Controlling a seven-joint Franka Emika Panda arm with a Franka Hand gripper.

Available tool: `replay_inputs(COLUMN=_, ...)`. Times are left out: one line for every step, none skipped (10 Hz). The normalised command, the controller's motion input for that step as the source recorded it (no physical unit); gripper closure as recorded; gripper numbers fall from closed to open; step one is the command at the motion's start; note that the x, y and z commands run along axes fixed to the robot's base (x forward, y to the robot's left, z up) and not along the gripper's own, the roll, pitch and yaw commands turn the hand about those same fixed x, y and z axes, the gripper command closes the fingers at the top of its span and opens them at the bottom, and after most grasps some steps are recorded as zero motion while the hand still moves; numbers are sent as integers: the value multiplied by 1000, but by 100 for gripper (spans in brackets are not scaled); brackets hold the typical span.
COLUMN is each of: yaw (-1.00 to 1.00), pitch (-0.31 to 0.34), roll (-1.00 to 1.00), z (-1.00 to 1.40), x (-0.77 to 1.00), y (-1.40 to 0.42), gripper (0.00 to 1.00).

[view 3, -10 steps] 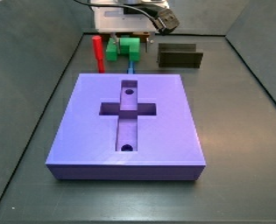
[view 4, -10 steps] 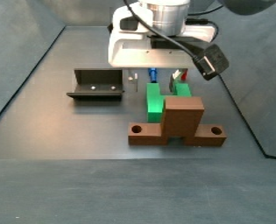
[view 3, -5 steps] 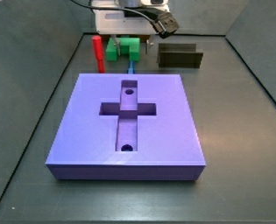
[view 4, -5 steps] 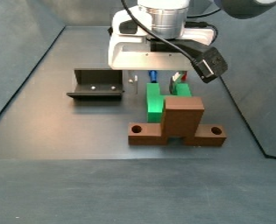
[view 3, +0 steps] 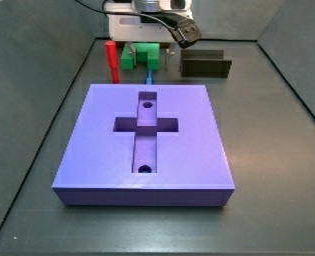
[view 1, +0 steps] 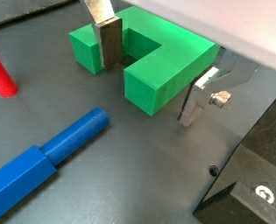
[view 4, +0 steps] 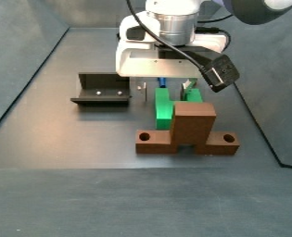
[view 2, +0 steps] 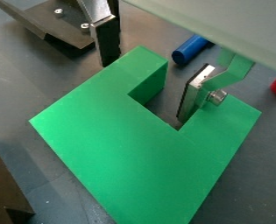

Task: Pick up the green object. Move up. Place the green object on the fixture. Regrasp the green object. Move to above the board. Insert the green object.
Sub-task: Pick up the green object.

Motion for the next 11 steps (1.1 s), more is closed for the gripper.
replay_inputs(yaw=0, pitch=0, roll=-51, z=-111, x=0, y=54, gripper=0)
replay_inputs(yaw=0, pitch=0, roll=-39, z=-111, x=0, y=17, gripper=0)
replay_inputs(yaw=0, pitch=0, roll=0, z=-97, x=0, y=0, gripper=0)
replay_inputs(yaw=0, pitch=0, roll=0, z=0, x=0, y=0, gripper=0)
replay_inputs(yaw=0, pitch=0, roll=0, z=0, x=0, y=0, gripper=100)
replay_inputs(yaw=0, pitch=0, roll=0, z=0, x=0, y=0, gripper=100)
replay_inputs(yaw=0, pitch=0, roll=0, z=0, x=0, y=0, gripper=100)
replay_inputs(yaw=0, pitch=0, roll=0, z=0, x=0, y=0, gripper=100)
replay_inputs(yaw=0, pitch=0, roll=0, z=0, x=0, y=0, gripper=100)
replay_inputs(yaw=0, pitch=0, roll=0, z=0, x=0, y=0, gripper=100)
replay_inputs(yaw=0, pitch=0, roll=0, z=0, x=0, y=0, gripper=100)
